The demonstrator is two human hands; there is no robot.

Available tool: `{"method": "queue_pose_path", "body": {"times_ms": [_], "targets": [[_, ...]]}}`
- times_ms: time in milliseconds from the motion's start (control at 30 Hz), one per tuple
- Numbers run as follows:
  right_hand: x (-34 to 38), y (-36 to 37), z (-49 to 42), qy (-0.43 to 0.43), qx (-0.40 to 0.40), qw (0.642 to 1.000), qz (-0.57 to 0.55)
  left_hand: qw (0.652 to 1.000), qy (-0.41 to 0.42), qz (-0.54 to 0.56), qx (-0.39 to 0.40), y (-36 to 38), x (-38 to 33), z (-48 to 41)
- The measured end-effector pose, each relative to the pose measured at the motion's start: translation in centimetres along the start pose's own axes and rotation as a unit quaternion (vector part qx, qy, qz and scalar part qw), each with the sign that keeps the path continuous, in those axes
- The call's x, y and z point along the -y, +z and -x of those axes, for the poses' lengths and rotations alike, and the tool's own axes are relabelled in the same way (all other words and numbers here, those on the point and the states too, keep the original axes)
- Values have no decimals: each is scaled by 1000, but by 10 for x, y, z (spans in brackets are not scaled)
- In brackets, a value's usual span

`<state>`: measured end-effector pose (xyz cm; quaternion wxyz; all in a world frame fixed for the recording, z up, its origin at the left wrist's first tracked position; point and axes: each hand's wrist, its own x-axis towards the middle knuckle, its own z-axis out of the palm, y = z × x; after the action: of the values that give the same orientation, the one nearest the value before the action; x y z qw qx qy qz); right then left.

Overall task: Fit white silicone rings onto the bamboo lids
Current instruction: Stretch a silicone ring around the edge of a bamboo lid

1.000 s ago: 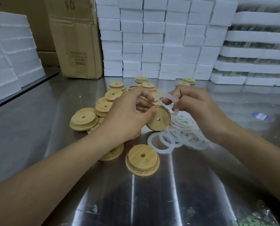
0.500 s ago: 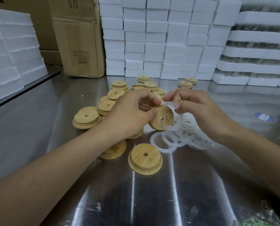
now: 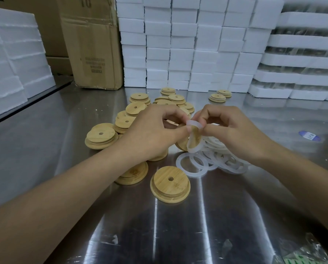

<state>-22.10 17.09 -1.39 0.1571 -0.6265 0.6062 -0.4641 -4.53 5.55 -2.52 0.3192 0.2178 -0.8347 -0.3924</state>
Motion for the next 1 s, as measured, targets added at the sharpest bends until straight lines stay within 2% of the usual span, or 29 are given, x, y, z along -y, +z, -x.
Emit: {"method": "queue_pose_path", "body": {"times_ms": [467,1000], "targets": [[-11,-3,-3,29,-13,999,7,999,-29,-13,-17,-7,-4,-1],[-13,-22,-6,93,28,995,8,993,-92,76,6,-13,-4,0]]}}
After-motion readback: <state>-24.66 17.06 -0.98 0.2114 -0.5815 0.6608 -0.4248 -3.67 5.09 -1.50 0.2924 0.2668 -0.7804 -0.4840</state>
